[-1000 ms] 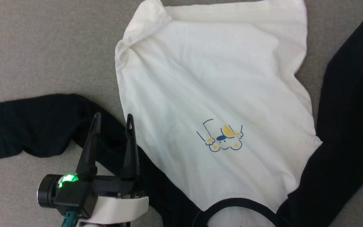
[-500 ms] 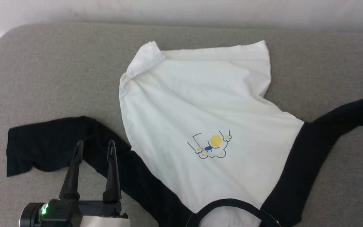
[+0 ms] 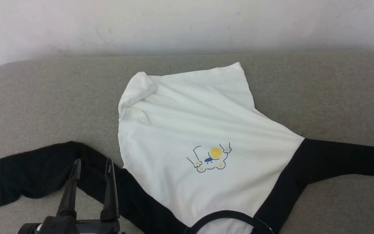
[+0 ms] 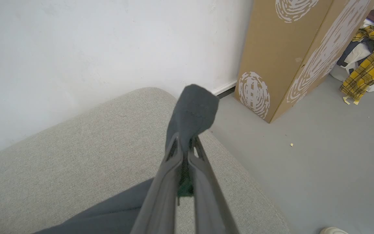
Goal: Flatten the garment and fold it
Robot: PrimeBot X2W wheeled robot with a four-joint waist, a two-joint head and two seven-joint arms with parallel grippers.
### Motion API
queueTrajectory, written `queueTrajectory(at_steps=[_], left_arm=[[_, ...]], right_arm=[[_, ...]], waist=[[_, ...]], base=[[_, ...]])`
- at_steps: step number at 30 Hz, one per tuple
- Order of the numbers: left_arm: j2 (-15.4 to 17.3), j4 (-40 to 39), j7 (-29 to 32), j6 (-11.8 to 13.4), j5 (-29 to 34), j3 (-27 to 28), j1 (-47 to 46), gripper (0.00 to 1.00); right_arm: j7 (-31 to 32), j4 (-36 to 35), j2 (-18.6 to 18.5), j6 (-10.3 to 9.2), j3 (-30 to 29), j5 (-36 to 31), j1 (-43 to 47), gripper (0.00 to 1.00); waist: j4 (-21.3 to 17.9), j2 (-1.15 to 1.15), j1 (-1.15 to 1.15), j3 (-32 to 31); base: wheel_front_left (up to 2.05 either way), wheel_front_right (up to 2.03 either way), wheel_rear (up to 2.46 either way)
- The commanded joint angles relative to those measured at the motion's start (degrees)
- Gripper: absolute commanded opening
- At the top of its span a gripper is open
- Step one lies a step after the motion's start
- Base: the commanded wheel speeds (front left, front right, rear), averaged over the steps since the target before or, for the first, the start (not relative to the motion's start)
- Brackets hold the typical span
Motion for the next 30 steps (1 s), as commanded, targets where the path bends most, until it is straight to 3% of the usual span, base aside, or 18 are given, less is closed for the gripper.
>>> queueTrajectory(at_steps=[1, 7, 12, 16, 22, 25, 30], left_arm=[[0.4, -0.5, 0.2, 0.4, -0.2, 0.4, 0.6, 1.00], [0.4, -0.9, 0.5, 0.6, -0.2, 0.1, 0.8, 1.00], [0.1, -0.8, 0.3, 0.8, -0.4, -0.2, 0.7, 1.00], [0.0, -0.6, 0.2, 0.9, -0.5, -0.3, 0.8, 1.00], [0.2, -0.7, 0.1, 1.1, -0.8, 0.0, 1.2, 1.00], [0.4, -0.8, 0.0, 1.0, -1.0, 0.1, 1.3, 1.00], [0.2, -0.6, -0.2, 0.7, -1.2, -0.3, 0.6, 1.00]], right_arm=[[-0.9, 0.0, 0.4, -0.05, 0.1, 0.4, 0.7, 0.00], [-2.1, -1.8, 0.0, -0.05, 4.4, 1.9, 1.0, 0.00], [-0.6, -7.8, -1.0, -0.05, 12.7, 3.8, -0.5, 0.00], [2.3, -13.9, -1.1, -0.05, 23.1, 5.3, -2.1, 0.00], [6.5, -19.5, 2.0, -0.05, 42.7, 6.2, -4.5, 0.00], [7.1, -19.0, 3.8, -0.05, 52.3, 6.2, -6.6, 0.00], [6.0, -12.3, 6.3, -0.05, 66.3, 5.0, -9.0, 0.00]], waist=[[-0.6, 0.00, 0.01, -0.8], [0.5, 0.00, 0.01, -1.2], [2.2, 0.00, 0.01, -1.6], [3.7, 0.00, 0.01, -2.4], [5.3, 0.00, 0.01, -3.0], [6.0, 0.00, 0.01, -2.6], [7.7, 0.00, 0.01, -1.0]], base=[[0.00, 0.00, 0.00], [0.00, 0.00, 0.00], [0.00, 0.00, 0.00], [0.00, 0.00, 0.00], [0.00, 0.00, 0.00], [0.00, 0.00, 0.00], [0.00, 0.00, 0.00]])
